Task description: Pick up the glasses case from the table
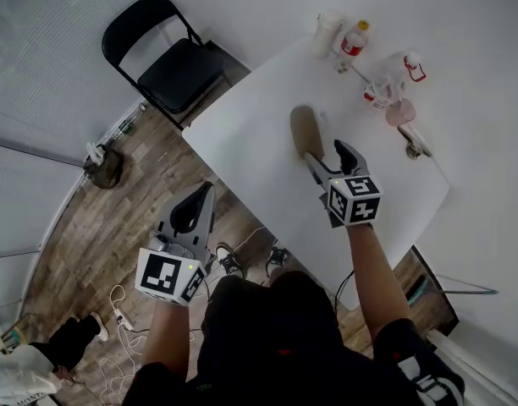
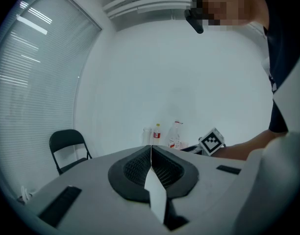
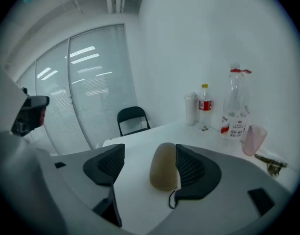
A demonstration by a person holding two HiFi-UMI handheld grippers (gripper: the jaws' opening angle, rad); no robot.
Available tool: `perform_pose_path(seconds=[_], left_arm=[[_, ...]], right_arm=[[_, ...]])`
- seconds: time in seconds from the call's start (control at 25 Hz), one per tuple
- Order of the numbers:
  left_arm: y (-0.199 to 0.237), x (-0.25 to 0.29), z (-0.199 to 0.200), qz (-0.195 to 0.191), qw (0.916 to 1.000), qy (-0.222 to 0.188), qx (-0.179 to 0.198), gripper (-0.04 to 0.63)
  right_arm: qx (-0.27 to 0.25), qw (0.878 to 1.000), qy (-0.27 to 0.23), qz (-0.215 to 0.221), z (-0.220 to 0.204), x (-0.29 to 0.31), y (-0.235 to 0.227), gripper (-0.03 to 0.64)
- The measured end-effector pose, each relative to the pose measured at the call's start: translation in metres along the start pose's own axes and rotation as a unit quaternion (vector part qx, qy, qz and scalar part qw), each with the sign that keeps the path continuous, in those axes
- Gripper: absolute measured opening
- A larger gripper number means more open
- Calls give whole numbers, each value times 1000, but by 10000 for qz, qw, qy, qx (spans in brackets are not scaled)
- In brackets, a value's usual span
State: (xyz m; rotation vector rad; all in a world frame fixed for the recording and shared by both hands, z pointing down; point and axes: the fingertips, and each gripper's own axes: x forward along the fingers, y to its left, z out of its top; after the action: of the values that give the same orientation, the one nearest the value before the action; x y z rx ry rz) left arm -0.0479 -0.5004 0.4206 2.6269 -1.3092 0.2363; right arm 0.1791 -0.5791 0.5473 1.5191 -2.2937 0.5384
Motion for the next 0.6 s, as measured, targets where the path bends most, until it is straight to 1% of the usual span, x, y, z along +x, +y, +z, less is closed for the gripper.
perform_pose_path(seconds=[0.08, 0.2, 0.32, 0.4, 0.6], left_arm=[[5, -4, -5, 29, 10000, 58, -41, 23], [13, -5, -12, 90, 9999, 109, -92, 23], [18, -4, -24, 129, 9995, 225, -163, 23], [18, -5, -33, 116, 9992, 327, -185, 23], [27, -9, -51, 201, 9981, 502, -285, 23]], right_arm=[[71, 9994, 324, -87, -15, 25, -6, 341], [13, 9974, 720, -102, -28, 60, -13, 362], [-475, 9913, 1206, -215, -42, 93, -23, 362], [-615, 9864, 1493, -305, -52, 111, -32, 364], [-211, 9803, 1898, -504, -67, 141, -48, 371]])
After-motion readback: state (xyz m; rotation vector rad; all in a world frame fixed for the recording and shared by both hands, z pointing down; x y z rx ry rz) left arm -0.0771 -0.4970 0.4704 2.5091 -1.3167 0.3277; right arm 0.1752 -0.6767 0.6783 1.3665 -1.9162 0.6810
